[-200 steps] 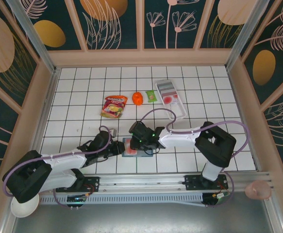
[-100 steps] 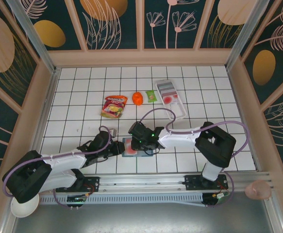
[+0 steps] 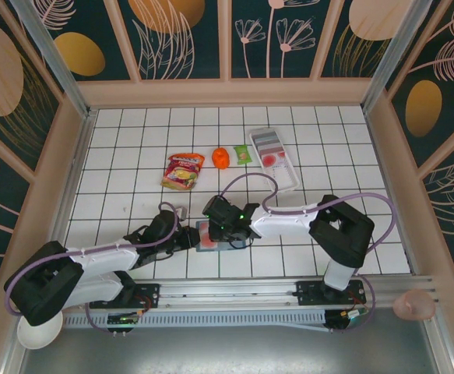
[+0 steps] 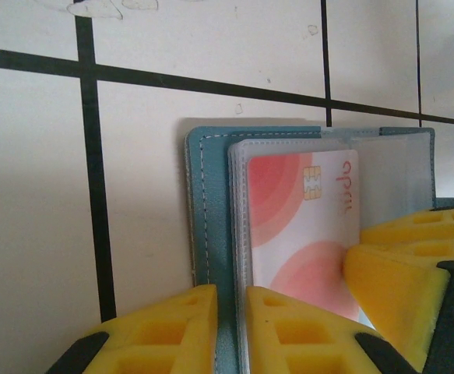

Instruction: Put the credit cards into the card holder

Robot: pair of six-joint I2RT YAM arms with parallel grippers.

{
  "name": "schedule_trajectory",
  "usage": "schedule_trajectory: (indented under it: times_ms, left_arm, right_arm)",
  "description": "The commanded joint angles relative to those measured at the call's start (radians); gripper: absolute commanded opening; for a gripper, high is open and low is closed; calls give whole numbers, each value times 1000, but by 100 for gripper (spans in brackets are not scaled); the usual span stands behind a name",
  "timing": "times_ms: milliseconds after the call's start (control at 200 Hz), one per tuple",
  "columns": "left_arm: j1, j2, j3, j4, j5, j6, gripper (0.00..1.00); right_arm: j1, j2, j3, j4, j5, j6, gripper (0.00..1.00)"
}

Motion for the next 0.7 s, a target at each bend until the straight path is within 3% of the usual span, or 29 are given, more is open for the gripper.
schedule_trajectory:
  times_ms: [0,275,691]
  left_arm:
    - [-6,21,-17,-15,18,7,19]
    - [-6,0,-18,-33,4,9,19]
    - [-6,4,-11,-45,4,10,19]
  right_arm:
    - [25,6,43,3,1,-21,23]
    - [25,-109,11,-170,177,-16,31]
    - [26,-73,-17,-194,181,3,34]
